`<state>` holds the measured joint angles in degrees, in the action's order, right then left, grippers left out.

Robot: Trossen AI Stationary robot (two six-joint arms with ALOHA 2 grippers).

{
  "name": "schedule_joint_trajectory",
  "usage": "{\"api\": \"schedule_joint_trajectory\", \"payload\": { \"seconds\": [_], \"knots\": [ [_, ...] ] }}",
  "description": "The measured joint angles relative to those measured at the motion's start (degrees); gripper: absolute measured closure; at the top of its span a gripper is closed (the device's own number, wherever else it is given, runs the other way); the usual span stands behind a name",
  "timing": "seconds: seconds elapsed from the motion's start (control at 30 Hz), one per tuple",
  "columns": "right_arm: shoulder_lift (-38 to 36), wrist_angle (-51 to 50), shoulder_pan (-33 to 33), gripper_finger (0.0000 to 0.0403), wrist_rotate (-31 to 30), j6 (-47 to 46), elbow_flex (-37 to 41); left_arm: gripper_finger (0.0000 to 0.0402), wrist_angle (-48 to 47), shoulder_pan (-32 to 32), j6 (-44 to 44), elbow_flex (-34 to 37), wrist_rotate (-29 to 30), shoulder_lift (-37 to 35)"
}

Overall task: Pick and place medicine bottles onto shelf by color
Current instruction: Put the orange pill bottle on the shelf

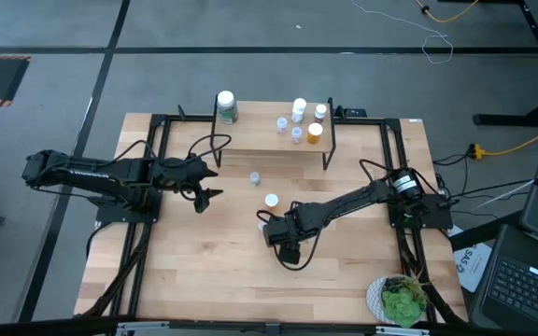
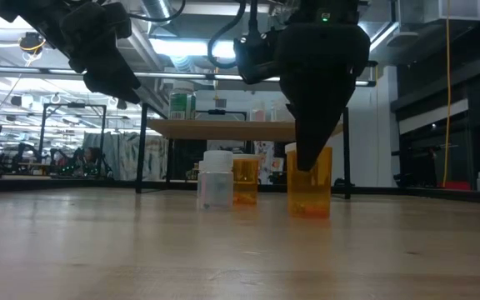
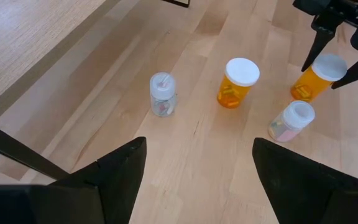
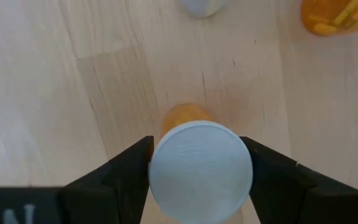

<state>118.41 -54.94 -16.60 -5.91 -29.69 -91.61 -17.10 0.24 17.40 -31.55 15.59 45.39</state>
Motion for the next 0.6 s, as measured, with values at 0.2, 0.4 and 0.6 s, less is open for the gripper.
{"api": "schedule_joint_trajectory", "payload": {
  "seconds": [0.2,0.4,0.6],
  "knots": [
    [0.0,0.0,0.0,0.0171,0.0,0.0,0.0,0.0113,0.0,0.0,0.0,0.0,0.0,0.0],
    [0.0,0.0,0.2,0.0180,0.0,-0.1,0.0,0.0113,0.0,0.0,0.0,0.0,0.0,0.0],
    [0.0,0.0,1.2,0.0199,0.0,-0.1,0.0,0.0113,0.0,0.0,0.0,0.0,0.0,0.0]
  ]
}}
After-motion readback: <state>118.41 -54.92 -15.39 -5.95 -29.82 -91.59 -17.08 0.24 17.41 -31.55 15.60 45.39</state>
